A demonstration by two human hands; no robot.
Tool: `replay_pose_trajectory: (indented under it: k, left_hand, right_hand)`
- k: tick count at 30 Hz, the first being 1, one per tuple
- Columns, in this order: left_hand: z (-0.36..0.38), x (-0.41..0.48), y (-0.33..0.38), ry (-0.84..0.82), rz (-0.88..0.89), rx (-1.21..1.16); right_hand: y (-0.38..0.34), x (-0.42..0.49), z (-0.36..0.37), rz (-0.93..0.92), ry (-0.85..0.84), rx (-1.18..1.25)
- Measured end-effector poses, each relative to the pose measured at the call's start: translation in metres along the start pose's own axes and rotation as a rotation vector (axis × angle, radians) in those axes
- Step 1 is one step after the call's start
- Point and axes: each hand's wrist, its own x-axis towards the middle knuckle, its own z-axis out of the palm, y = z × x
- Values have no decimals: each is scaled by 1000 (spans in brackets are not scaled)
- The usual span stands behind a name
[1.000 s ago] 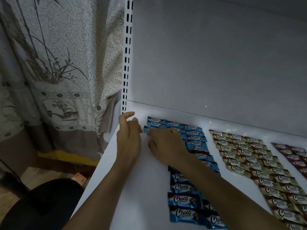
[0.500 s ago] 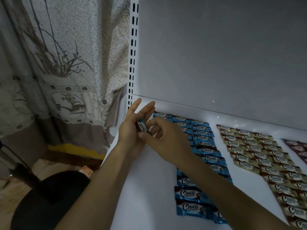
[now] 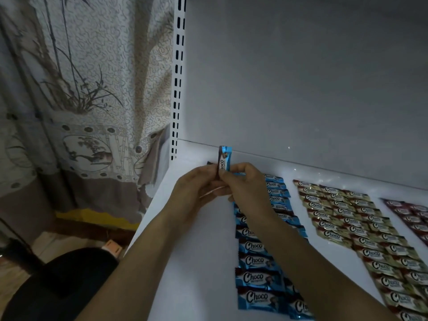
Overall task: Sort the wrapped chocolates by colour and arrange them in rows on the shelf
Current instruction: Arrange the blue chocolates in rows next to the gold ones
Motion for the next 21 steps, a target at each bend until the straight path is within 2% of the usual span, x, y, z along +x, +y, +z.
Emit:
replay_pose_trajectory:
  k: [5,10,11,12,14,16,19,21]
  left_hand:
    - [-4,1,-3,137,290,277]
    - [-9,6,-6,176,346,369]
    - [-9,6,-7,180,341,375]
    - [-9,7,-8,184,335,373]
    - [-9,7,-10,197,321,372]
    - [-10,8,-12,211,326,391]
    - [-10,7,-15,217,371,487]
    - [-12,5,-17,212,443,636]
  right_hand:
    - [1,-1,-5,103,-115,19]
    - [-1,1,-16,79,-214,-64]
    - [1,2,-17,10,-172,-124]
    - [5,4,-19,-134,-87,-257]
    - [13,12,-24,-556,69,-672]
    - [22,20,-26,-829,111,-969]
    - [25,22,-27,-846,85,-970]
    - [27,25,-28,-887,44,-978]
